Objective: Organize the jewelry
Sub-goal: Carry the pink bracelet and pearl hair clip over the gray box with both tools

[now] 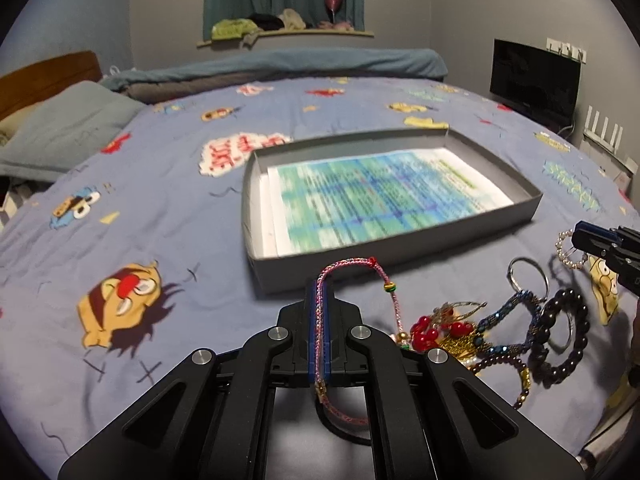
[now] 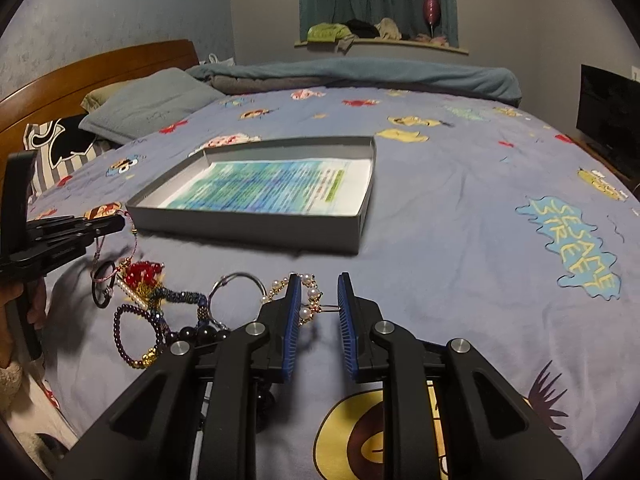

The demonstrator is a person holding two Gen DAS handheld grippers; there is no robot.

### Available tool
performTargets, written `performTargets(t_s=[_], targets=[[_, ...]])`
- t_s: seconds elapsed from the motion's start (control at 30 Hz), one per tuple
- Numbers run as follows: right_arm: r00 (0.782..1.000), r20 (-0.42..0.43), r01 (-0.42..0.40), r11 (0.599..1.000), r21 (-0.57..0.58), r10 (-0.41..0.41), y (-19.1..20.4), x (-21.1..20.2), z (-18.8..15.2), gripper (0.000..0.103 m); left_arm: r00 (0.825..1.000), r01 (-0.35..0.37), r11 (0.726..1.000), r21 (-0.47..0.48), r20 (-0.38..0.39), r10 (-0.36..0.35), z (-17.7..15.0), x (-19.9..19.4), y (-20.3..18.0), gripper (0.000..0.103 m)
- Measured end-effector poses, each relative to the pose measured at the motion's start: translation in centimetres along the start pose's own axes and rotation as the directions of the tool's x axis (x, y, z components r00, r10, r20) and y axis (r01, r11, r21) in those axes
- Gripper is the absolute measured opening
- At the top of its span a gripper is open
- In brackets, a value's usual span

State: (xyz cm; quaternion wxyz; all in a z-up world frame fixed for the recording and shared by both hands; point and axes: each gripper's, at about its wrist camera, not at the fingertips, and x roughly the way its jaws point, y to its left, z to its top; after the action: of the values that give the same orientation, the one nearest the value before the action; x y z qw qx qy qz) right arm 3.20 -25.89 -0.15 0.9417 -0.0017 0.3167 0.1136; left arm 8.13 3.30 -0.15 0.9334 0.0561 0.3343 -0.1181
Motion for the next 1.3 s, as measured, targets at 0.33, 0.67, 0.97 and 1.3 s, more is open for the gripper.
performTargets(t_s=[0.33,0.67,0.97,1.3], targets=[[0.997,0.066,0.035,0.999,-0.024,-0.033,0.9,-1.4,1.3,0.019,0.998,-0.007,1.0,0.007,0.054,0.007,1.2,-2.7,-0.7,0.003],[0.993,0.114,0.011,1.0,-0.026,-0.008,0.8,0.2,8.4,0.019,0.995,-0.005,1.0,0.017,0.104,0.003,6.8,-3.2,0.3,0.003],[0.991,0.128,0.028,0.998,0.061,-0.036,-0.4,6.3,13.6,0.019,0.994,-0.024,0.999,-0.024,0.104,0.027,12.7,1.3,1.2,0.003],[0.995,0.088,0.054,0.998,0.018,-0.056,0.0,11.3,14.9,0.019,0.995,-0.095,0.993,-0.076,-0.023,0.094,12.5,9.2,3.0,0.003]])
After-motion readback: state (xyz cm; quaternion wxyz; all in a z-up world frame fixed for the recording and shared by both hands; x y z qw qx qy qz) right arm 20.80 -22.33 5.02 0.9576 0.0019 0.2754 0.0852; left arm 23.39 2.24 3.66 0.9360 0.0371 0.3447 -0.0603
